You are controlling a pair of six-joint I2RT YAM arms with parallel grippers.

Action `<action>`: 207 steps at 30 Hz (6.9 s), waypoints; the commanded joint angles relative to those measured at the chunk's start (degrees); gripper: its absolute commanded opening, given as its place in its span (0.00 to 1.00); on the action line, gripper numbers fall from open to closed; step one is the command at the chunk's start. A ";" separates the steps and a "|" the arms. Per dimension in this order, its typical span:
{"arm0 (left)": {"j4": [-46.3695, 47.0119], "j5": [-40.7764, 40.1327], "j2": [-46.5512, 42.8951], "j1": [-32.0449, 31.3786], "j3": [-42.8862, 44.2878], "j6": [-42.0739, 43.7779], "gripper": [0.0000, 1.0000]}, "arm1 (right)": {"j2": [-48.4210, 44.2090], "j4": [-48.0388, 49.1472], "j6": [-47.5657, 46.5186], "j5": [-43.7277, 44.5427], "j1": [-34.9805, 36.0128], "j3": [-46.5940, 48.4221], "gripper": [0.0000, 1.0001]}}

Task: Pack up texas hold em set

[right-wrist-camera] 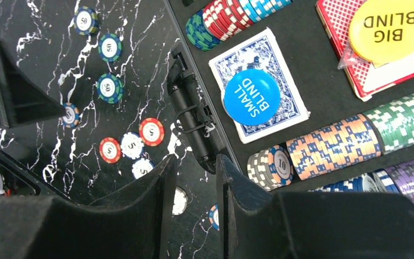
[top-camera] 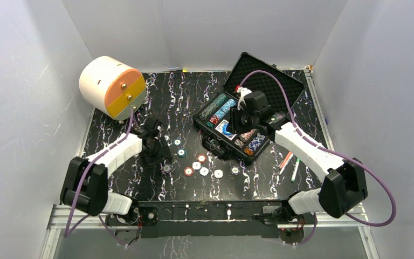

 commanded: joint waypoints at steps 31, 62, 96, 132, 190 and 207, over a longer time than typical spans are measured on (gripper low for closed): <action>7.75 -8.94 10.98 -9.41 -0.49 0.51 0.51 | -3.29 8.21 2.23 -3.58 2.48 -2.79 0.39; 12.31 -12.80 12.08 -10.11 -3.52 3.62 0.47 | -1.54 13.07 4.50 -3.17 8.77 -4.17 0.39; -1.04 -12.09 11.63 -13.97 -2.73 -3.69 0.55 | -2.88 14.56 7.23 0.22 11.21 -6.73 0.39; -1.34 -6.80 -1.76 -14.52 -0.45 -8.99 0.35 | -5.70 23.04 18.48 7.36 18.90 -14.62 0.50; 12.67 13.71 -8.68 -11.85 6.14 -30.08 0.87 | -6.81 46.15 13.40 18.89 25.37 -25.41 0.00; -2.29 2.14 -13.58 -5.48 16.69 1.22 0.95 | -4.43 1.49 -17.63 9.73 4.68 -1.90 0.00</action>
